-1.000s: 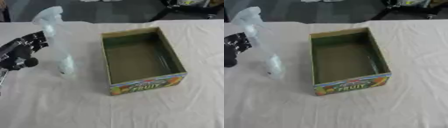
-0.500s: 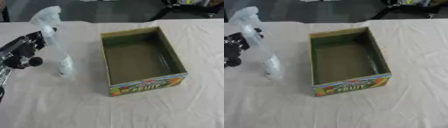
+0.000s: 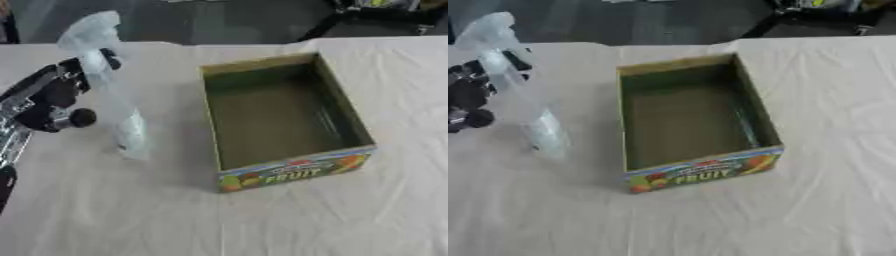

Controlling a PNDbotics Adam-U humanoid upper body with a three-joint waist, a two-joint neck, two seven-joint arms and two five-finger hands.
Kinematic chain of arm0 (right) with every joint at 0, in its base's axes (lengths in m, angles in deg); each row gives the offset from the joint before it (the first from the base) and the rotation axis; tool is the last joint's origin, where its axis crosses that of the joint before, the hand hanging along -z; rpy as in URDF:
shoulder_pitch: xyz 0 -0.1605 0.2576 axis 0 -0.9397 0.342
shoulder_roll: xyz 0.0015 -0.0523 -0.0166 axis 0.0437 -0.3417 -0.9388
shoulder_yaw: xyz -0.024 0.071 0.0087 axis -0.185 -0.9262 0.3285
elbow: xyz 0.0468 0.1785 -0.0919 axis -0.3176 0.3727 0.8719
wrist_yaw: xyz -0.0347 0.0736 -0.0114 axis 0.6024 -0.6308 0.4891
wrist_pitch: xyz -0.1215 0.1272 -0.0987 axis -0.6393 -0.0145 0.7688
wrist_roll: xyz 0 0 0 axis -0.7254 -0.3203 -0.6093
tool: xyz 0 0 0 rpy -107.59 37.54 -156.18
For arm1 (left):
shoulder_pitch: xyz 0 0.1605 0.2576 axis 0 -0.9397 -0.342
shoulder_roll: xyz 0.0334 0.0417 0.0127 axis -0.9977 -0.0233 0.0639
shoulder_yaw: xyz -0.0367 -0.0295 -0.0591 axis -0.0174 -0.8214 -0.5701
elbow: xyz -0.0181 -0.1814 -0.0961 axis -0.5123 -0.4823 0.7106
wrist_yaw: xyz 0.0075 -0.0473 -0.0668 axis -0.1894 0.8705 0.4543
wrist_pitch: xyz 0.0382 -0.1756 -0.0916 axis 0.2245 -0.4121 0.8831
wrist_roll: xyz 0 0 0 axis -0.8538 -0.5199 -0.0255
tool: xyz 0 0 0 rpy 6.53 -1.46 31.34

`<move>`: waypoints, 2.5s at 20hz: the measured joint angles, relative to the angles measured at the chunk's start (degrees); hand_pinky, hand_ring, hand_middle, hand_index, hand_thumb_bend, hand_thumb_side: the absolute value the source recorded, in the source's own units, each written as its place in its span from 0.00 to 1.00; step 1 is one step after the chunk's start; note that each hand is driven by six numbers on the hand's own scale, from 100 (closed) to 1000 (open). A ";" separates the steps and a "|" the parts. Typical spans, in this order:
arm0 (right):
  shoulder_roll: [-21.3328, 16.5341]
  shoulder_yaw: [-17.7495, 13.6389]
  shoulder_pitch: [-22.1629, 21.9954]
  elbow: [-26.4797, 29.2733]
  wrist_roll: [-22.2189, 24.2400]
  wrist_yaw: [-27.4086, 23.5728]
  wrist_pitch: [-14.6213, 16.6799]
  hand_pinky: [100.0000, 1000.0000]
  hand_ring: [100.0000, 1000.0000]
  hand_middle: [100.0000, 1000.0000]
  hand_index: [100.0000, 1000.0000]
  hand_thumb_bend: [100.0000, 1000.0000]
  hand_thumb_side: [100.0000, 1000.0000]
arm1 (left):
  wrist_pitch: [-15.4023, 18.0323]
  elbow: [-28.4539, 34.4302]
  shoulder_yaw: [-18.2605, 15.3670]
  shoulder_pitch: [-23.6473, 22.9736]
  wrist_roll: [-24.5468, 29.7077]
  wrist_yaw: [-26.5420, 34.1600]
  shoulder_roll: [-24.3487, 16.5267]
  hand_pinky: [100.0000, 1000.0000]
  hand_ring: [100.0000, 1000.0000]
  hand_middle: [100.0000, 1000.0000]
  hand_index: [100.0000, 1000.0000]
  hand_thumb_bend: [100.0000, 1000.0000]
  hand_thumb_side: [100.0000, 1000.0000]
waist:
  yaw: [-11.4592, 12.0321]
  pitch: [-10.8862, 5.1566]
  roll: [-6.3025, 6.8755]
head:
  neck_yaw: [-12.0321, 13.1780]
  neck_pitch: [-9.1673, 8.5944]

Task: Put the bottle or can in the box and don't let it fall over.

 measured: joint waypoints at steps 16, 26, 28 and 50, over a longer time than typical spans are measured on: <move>0.40 0.64 0.59 0.00 0.39 0.12 -0.58 0.98 1.00 1.00 0.97 0.00 0.41 | -1.51 -1.61 0.27 1.88 0.81 0.19 0.47 1.00 1.00 1.00 0.83 0.77 0.38 | -0.44 0.50 0.31 | -0.04 -0.23; 0.40 0.67 1.03 0.00 0.58 0.12 -0.79 0.98 1.00 1.00 0.97 0.00 0.41 | -2.50 -2.10 0.61 2.81 1.82 0.25 0.96 1.00 1.00 1.00 0.80 0.76 0.38 | -0.67 0.77 0.35 | 0.14 -0.30; 0.40 0.68 1.04 0.00 0.59 0.12 -0.79 0.98 1.00 1.00 0.97 0.00 0.41 | -2.63 -2.12 0.62 2.84 1.96 0.22 0.97 1.00 1.00 1.00 0.79 0.76 0.38 | -0.67 0.79 0.35 | 0.14 -0.31; 0.41 1.00 1.08 0.00 1.08 0.11 -0.75 0.98 1.00 1.00 0.98 0.00 0.41 | -4.85 -3.94 1.30 3.56 4.97 -0.02 1.48 1.00 1.00 1.00 0.62 0.72 0.36 | -1.09 0.81 0.28 | 0.11 -0.78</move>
